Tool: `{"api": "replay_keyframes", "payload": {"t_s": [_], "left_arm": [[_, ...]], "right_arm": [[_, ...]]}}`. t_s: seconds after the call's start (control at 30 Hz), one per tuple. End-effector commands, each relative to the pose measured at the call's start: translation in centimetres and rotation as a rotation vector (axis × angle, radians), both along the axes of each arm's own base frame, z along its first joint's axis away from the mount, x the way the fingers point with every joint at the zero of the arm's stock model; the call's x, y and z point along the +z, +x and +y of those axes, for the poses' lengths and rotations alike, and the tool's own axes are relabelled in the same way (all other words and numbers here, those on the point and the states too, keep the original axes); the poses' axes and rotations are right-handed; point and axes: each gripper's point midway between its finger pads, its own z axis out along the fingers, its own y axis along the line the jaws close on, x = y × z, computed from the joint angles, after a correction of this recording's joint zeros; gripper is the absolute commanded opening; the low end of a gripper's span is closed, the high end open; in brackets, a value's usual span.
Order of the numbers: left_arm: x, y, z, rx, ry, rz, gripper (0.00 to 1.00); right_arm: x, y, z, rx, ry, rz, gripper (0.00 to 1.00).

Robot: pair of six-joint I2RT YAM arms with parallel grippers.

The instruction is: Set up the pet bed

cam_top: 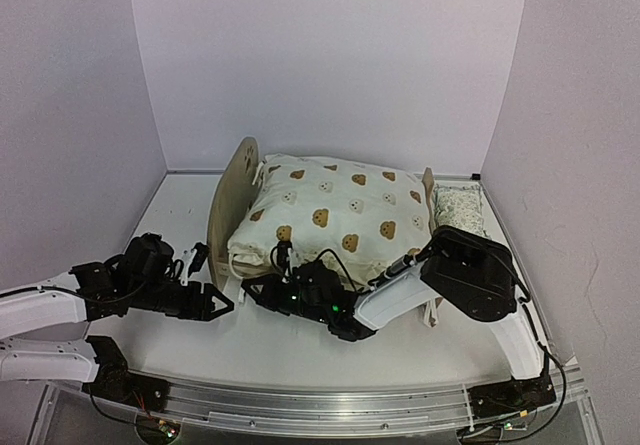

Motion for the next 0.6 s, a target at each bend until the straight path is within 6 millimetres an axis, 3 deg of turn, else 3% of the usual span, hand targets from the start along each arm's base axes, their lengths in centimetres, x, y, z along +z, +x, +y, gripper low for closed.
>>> {"api": "replay_keyframes", "payload": {"t_s": [0.0, 0.23, 0.57], "left_arm": [[1.9, 1.3, -2.0, -0.041, -0.111, -0.129, 0.65], [-0.1, 2.1, -3.2, -0.092, -0.114, -0.184, 0.65], [-0.6, 3.0, -4.5, -0.171, -0.122, -0.305, 0.70]], "right_arm": [[1.7, 3.0, -1.7, -0.029, 0.024, 0.093, 0.00], [0.8, 4.7, -4.0, -0.019, -0.015, 0.172, 0.00], [1.4, 2.8, -3.1, 0.090, -0.017, 0.270, 0.00]]}}
